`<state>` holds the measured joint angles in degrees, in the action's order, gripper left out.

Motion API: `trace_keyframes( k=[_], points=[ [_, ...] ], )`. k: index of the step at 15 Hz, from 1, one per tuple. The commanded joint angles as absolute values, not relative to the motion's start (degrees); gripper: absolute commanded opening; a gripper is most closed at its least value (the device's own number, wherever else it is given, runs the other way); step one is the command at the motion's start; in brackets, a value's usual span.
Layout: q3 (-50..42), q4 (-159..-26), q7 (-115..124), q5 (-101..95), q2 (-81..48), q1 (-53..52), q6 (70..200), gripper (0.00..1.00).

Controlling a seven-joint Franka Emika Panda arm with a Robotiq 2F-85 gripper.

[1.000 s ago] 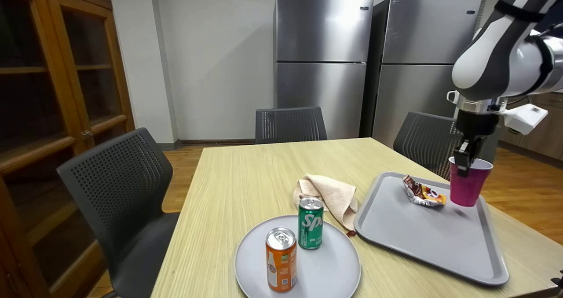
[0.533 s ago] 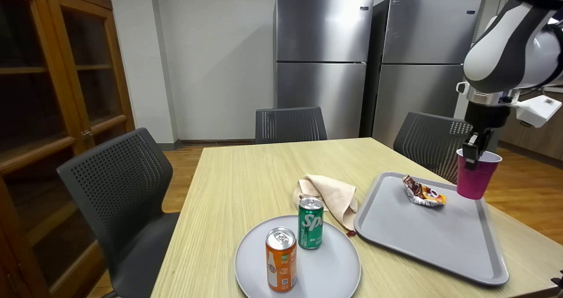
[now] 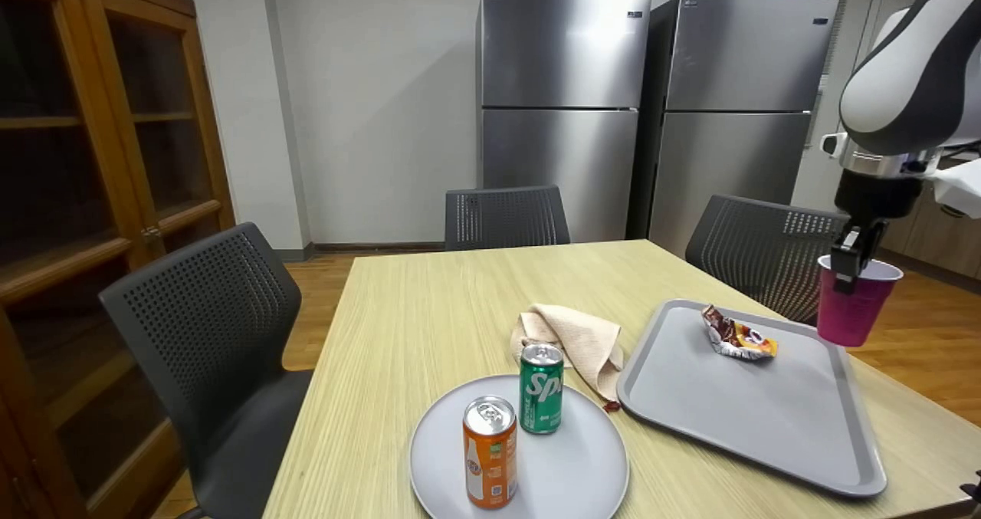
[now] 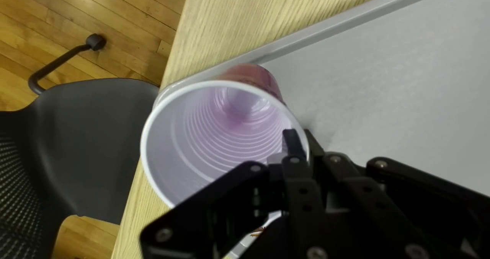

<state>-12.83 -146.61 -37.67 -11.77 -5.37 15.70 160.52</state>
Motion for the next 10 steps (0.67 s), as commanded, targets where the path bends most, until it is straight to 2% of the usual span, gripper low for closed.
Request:
trace_keyframes(
  k=[1, 10],
  points=[
    [-14.9, -150.8, -34.0, -16.8, -0.8, 15.9, 162.3, 0.01],
    [-18.6, -157.7, -32.5, -21.3, 5.6, 17.2, 162.0, 0.01]
  ],
)
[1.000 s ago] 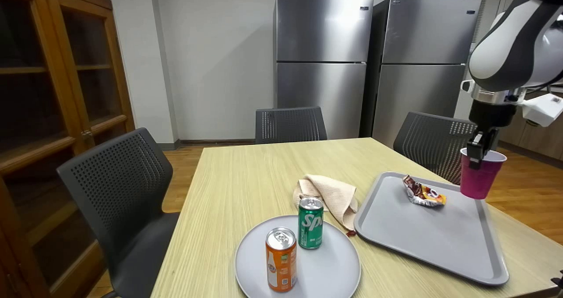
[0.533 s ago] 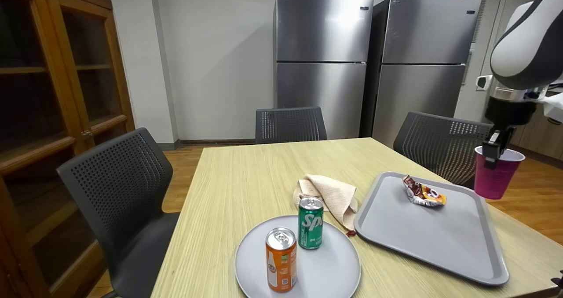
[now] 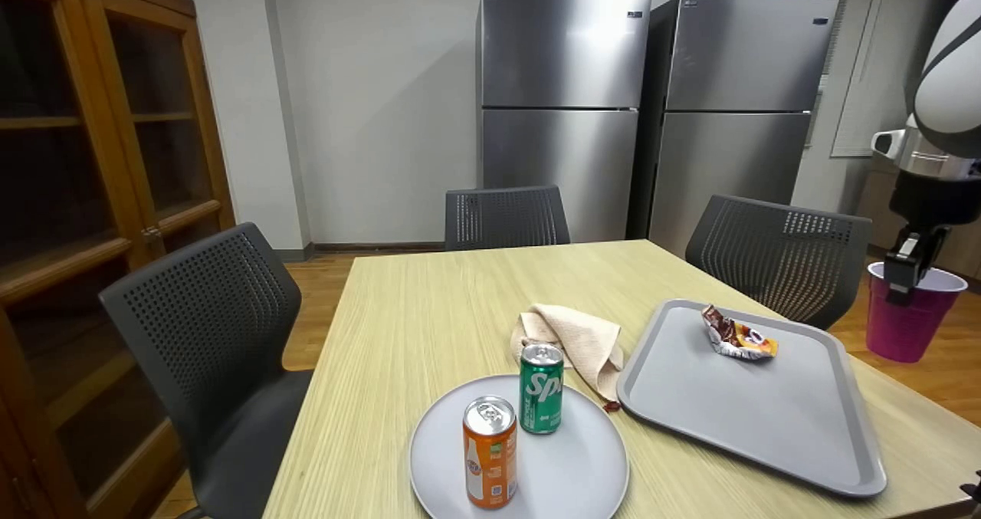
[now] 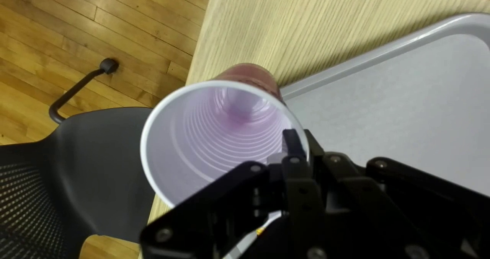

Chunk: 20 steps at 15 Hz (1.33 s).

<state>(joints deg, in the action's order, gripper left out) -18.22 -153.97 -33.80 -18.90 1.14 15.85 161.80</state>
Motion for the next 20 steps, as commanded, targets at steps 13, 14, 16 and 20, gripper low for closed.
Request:
trace_keyframes(
  k=[13, 14, 16, 20],
  points=[
    [-21.3, -159.0, -42.3, -10.0, 4.8, 16.6, 162.6, 0.01],
    [-21.2, -159.0, -42.4, -9.8, 4.6, 16.7, 162.6, 0.01],
    [-20.9, -159.0, -41.0, -11.2, 3.9, 17.1, 162.7, 0.01],
    [-20.5, -159.0, -41.9, -9.0, 3.0, 16.3, 163.3, 0.01]
  ],
)
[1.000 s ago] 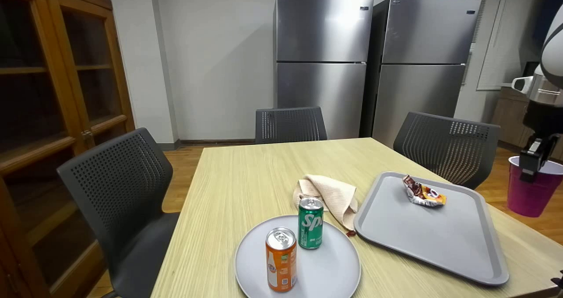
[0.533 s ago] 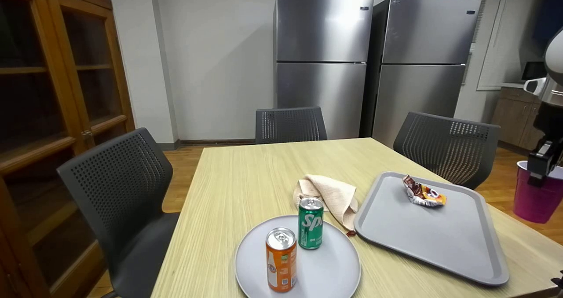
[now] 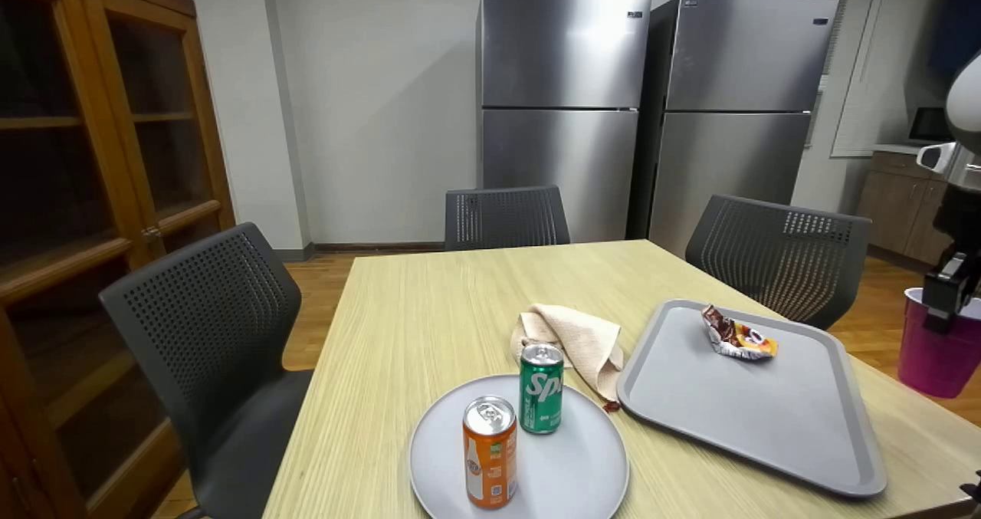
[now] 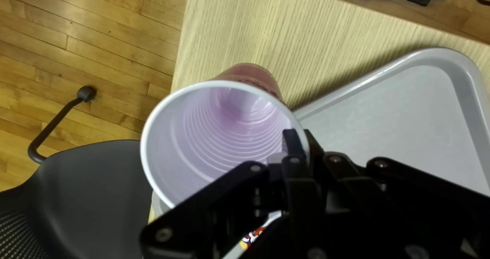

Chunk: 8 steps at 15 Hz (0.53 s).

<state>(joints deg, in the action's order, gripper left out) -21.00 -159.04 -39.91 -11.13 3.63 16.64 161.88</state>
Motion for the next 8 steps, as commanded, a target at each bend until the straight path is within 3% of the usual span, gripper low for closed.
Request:
trace_keyframes(
  k=[1, 8],
  points=[
    [-20.3, -159.0, -41.4, -8.6, 2.7, 16.1, 163.9, 0.01],
    [-19.6, -159.0, -41.7, -4.6, -0.7, 14.1, 167.4, 0.01]
  ],
)
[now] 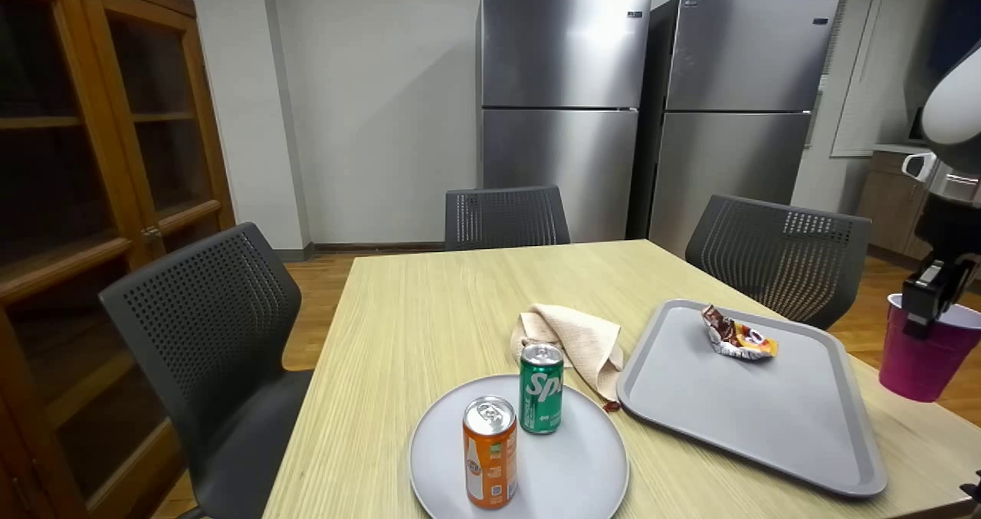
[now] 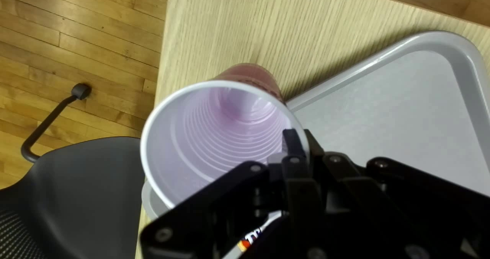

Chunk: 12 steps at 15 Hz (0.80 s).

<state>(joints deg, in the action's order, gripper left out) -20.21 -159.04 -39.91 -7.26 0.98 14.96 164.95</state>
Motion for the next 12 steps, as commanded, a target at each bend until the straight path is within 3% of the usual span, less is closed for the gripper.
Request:
trace_keyframes(
  k=[1, 12],
  points=[
    [-19.6, -159.0, -41.7, -4.1, -1.3, 13.9, 167.8, 0.01],
    [-19.7, -158.4, -41.4, -3.0, -5.5, 14.3, 170.0, 0.01]
  ],
)
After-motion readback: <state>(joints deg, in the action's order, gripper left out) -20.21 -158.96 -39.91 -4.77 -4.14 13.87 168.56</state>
